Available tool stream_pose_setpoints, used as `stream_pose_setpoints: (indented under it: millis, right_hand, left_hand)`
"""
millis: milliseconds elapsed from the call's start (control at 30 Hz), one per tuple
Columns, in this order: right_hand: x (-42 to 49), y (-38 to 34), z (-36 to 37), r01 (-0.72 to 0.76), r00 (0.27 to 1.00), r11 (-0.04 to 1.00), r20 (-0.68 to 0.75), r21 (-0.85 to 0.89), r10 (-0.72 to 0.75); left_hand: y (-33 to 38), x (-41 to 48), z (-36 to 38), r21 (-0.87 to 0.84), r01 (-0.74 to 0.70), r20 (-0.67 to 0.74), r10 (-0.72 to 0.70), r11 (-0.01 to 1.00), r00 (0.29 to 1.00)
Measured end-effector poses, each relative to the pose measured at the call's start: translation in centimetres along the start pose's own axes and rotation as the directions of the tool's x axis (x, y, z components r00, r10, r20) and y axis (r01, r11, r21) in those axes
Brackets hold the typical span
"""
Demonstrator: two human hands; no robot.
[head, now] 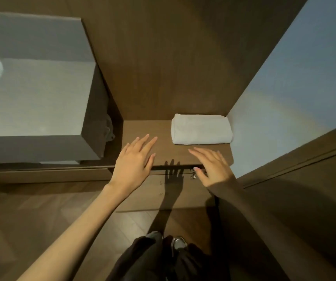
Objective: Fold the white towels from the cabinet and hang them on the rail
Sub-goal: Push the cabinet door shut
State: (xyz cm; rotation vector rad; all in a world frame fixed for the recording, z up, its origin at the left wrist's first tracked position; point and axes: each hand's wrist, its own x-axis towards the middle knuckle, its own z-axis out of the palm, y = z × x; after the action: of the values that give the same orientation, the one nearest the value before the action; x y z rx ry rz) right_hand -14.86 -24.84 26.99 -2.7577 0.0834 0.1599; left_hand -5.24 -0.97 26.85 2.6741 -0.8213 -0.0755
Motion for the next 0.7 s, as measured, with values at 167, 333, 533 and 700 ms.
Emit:
stream_pose_setpoints:
  millis: [167,333,533,700]
  right_hand:
    - [0.5,3.4,4.4,0.051,0.995,0.999,0.091,-0.01,-0.05]
    - [0.3,6.5,10.8,0.091,0.984,0.995,0.15,0.051,-0.097]
    - [2.0,10.7,23.6,0.07,0.971,0.994,0.223,0.084,-0.087]
    - [5.3,15.9,38.1,0.042,0.959,0.999,0.278,0.029,-0.048]
  left_hand:
    - [1.0,-1.9,5.6,-0.002,0.159,0.003,-0.159,0.987,0.987]
    - [-0.6,-4.5,12.5,-0.005,0.267,0.02,-0.266,0.964,0.964]
    - [-5.8,-6.6,24.6,0.01,0.36,0.144,-0.357,0.933,0.923]
    - [-12.6,-6.9,38.5,0.064,0.335,0.268,-0.339,0.94,0.902]
